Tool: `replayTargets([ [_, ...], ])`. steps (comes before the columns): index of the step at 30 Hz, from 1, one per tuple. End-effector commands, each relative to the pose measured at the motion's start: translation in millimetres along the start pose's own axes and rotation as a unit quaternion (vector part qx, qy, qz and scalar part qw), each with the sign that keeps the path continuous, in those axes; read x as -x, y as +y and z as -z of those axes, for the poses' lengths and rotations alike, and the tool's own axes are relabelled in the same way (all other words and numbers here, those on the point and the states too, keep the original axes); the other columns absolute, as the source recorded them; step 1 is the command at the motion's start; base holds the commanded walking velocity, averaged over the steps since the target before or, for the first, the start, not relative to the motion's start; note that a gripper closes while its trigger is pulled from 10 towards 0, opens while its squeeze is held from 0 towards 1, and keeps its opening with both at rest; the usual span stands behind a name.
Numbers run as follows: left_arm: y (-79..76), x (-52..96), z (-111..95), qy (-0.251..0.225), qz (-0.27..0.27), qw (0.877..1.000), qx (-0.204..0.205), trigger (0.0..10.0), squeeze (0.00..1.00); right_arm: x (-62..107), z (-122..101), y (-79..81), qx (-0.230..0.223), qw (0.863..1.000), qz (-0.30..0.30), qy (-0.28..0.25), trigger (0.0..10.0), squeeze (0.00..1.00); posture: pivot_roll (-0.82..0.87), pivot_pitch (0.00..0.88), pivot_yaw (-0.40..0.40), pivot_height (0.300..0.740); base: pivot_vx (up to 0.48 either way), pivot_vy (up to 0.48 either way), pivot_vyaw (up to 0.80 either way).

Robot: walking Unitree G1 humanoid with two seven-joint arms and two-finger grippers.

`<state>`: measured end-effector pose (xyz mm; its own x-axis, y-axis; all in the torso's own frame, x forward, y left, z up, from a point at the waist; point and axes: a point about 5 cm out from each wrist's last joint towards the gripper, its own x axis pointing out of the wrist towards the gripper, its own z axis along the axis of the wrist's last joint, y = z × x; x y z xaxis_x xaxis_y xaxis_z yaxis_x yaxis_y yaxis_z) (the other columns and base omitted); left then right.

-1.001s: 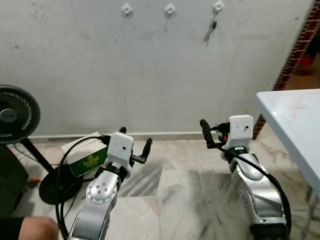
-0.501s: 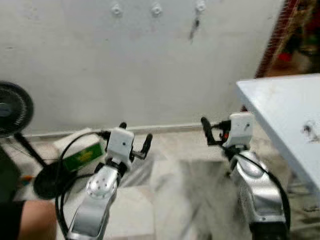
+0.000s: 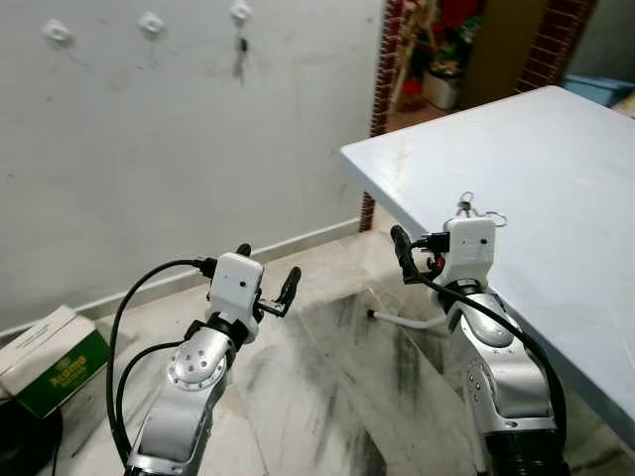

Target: Hang keys on a hook

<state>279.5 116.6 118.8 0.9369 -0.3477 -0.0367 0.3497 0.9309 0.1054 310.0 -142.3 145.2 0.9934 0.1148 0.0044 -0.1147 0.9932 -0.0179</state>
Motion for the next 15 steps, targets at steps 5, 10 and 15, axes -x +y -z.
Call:
replayTargets([
  [5, 0.6, -3.8, -2.4, 0.0, -0.001, 1.0, 0.02, 10.0, 0.0, 2.1, -0.5, -3.4, -0.001, 1.0, 0.013, -0.007, 10.0, 0.0, 0.03, 0.0, 0.056, 0.74, 0.0, 0.0, -0.8],
  [10, 2.7, -2.0, 1.3, 0.005, -0.01, 0.999, 0.03, 10.0, 0.0, 0.2, 0.7, -3.1, -0.001, 1.0, 0.015, -0.007, 10.0, 0.0, 0.03, 0.0, 0.059, 0.74, 0.0, 0.0, -0.8],
  [15, 5.0, -4.1, 0.9, 0.008, -0.003, 1.0, 0.027, 10.0, 0.0, -3.1, -2.9, -0.6, -0.001, 1.0, 0.015, -0.012, 10.0, 0.0, 0.02, 0.0, 0.062, 0.74, 0.0, 0.0, -0.8],
])
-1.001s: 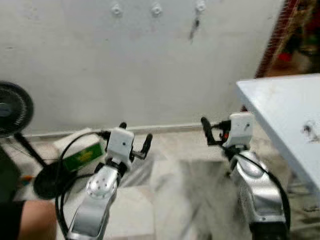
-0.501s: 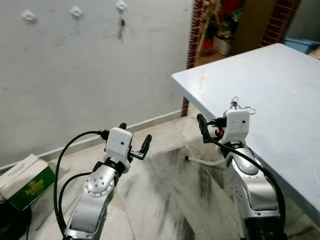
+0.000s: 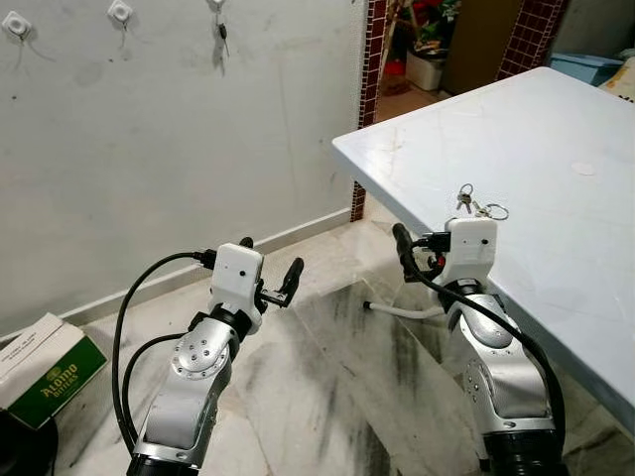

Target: Hang keys on a hook

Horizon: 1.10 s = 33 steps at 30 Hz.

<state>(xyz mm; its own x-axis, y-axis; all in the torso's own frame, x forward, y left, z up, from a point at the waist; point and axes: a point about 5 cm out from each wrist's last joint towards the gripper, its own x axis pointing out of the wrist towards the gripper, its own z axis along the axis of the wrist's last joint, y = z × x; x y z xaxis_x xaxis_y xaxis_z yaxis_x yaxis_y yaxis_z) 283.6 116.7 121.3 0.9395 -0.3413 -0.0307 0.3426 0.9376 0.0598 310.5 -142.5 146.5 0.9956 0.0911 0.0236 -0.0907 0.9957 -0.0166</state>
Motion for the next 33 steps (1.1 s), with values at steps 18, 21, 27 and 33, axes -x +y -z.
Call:
replayTargets([
  [18, -2.6, 4.7, 9.7, 0.016, 0.007, 0.999, 0.032, 10.0, 0.0, 2.7, -1.5, -1.5, 0.007, 1.0, 0.003, -0.006, 10.0, 0.0, 0.01, 0.0, 0.053, 0.74, 0.0, 0.0, -0.44],
  [21, -0.9, 4.7, 10.8, 0.018, 0.007, 0.999, 0.036, 10.0, 0.0, 6.1, -2.7, -0.3, 0.012, 1.0, -0.002, -0.008, 10.0, 0.0, 0.0, 0.0, 0.053, 0.74, 0.0, 0.0, 0.0],
  [27, -1.1, 3.1, 4.0, 0.002, 0.011, 0.999, 0.044, 10.0, 0.0, 8.3, 1.1, -4.6, 0.016, 1.0, 0.003, 0.0, 10.0, 0.0, 0.01, 0.0, 0.049, 0.74, 0.224, -0.372, 0.0],
  [33, 2.5, 10.3, 11.6, 0.015, 0.003, 0.999, 0.045, 10.0, 0.0, 6.9, -3.3, -5.5, 0.033, 0.999, 0.0, -0.006, 10.0, 0.0, 0.01, 0.0, 0.035, 0.74, 0.288, -0.379, 0.0],
])
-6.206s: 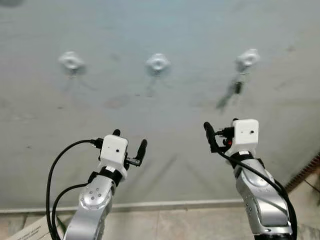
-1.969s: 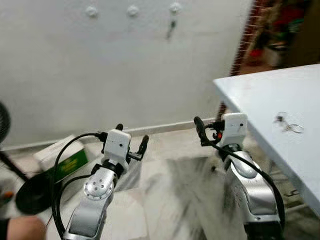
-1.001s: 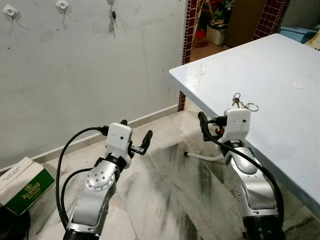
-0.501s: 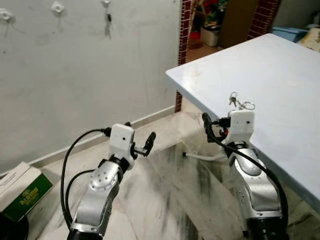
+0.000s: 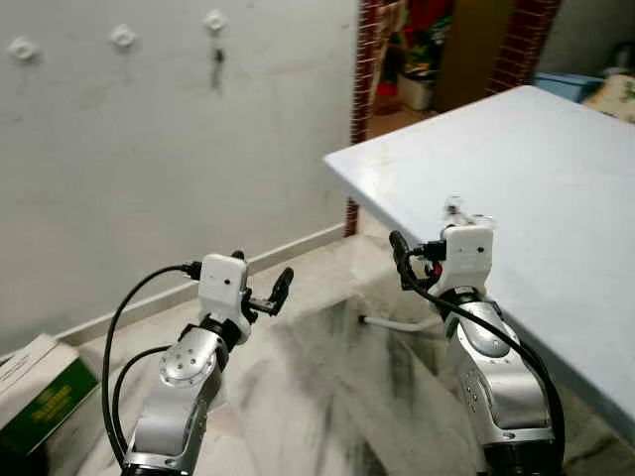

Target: Hang keys on a hook

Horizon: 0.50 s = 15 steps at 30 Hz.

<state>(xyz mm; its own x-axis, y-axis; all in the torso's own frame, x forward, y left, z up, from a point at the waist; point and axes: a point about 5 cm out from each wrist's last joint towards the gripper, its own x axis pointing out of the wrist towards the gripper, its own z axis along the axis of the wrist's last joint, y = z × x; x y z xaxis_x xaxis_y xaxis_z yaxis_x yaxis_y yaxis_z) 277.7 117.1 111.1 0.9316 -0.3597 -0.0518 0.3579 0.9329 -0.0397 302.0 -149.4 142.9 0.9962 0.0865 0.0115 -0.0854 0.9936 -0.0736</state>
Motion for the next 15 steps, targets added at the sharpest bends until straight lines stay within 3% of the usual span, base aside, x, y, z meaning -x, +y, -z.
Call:
replayTargets([
  [1, 4.5, 5.5, 1.2, 0.004, -0.007, 1.0, -0.004, 10.0, 0.0, -2.7, -7.4, -2.3, 0.008, 1.0, 0.003, -0.013, 10.0, 0.0, 0.01, 0.0, 0.035, 0.74, 0.3, -0.368, 0.0],
  [5, 1.3, 7.3, 3.9, 0.011, -0.006, 1.0, -0.003, 10.0, 0.0, -11.0, -9.9, -20.3, -0.009, 0.999, 0.035, -0.01, 10.0, 0.0, 0.01, 0.0, 0.044, 0.74, 0.301, -0.363, 0.0],
  [8, -1.1, 6.6, 2.6, 0.009, -0.001, 1.0, -0.002, 10.0, 0.0, -14.2, -12.9, -22.6, 0.0, 0.999, 0.035, -0.016, 10.0, 0.0, 0.02, 0.0, 0.047, 0.74, 0.298, -0.345, 0.0],
  [15, 6.9, 4.4, -1.5, 0.009, -0.007, 1.0, -0.007, 10.0, 0.0, -16.3, -13.1, -18.7, -0.007, 0.999, 0.034, -0.017, 10.0, 0.0, 0.03, 0.0, 0.048, 0.74, 0.0, 0.0, 0.0],
])
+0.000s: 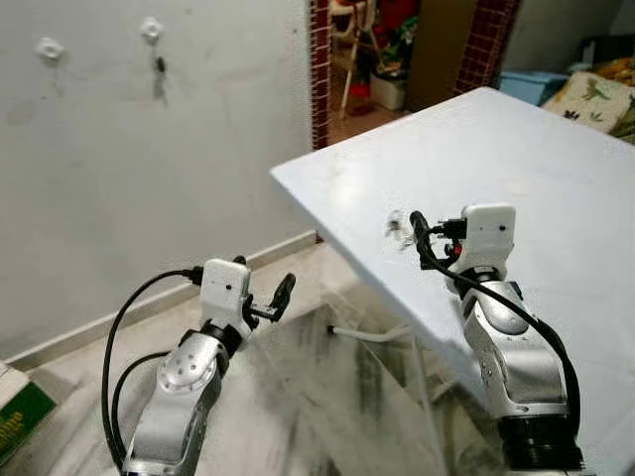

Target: Hang keys on a hook

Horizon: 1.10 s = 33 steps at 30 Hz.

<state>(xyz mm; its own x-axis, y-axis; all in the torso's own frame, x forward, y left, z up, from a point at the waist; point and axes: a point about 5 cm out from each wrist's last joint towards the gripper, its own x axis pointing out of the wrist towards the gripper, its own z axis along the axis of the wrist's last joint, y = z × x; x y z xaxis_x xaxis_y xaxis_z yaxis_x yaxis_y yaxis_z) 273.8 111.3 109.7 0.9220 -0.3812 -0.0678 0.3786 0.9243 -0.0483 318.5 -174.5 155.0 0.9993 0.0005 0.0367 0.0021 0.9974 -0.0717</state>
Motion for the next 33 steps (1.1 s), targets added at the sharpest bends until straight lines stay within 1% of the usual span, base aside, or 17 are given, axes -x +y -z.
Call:
replayTargets([
  [1, 14.6, 3.5, -3.3, 0.001, -0.021, 1.0, -0.01, 10.0, 0.0, -0.7, -1.7, 9.2, -0.007, 1.0, -0.01, -0.006, 10.0, 0.0, 0.03, 0.0, 0.048, 0.74, 0.0, 0.0, 0.0],
  [16, 20.8, 2.2, -3.5, 0.004, -0.046, 0.999, -0.006, 10.0, 0.0, -3.4, 0.2, 13.9, -0.008, 1.0, -0.02, -0.002, 10.0, 0.0, 0.04, 0.0, 0.044, 0.74, 0.0, 0.0, 0.0],
  [19, 22.8, 2.9, -2.4, 0.006, -0.053, 0.999, -0.003, 10.0, 0.0, -3.6, 0.3, 15.3, -0.008, 1.0, -0.022, -0.002, 10.0, 0.0, 0.04, 0.0, 0.045, 0.74, 0.0, 0.0, 0.0],
  [21, 23.1, 3.3, -1.5, 0.006, -0.056, 0.998, 0.011, 10.0, 0.0, -3.2, 0.6, 16.2, -0.007, 1.0, -0.024, -0.002, 10.0, 0.0, 0.03, 0.0, 0.045, 0.74, 0.0, 0.0, 0.0],
  [22, 23.2, 3.3, -1.8, 0.005, -0.056, 0.998, 0.008, 10.0, 0.0, -2.9, 0.9, 16.4, -0.007, 1.0, -0.025, -0.002, 10.0, 0.0, 0.03, 0.0, 0.046, 0.74, 0.0, 0.0, 0.0],
  [33, 21.7, 4.2, -1.2, 0.004, -0.054, 0.998, 0.014, 10.0, 0.0, -2.1, 1.7, 16.4, -0.005, 1.0, -0.026, -0.001, 10.0, 0.0, 0.03, 0.0, 0.044, 0.74, 0.313, 0.0, 0.0],
])
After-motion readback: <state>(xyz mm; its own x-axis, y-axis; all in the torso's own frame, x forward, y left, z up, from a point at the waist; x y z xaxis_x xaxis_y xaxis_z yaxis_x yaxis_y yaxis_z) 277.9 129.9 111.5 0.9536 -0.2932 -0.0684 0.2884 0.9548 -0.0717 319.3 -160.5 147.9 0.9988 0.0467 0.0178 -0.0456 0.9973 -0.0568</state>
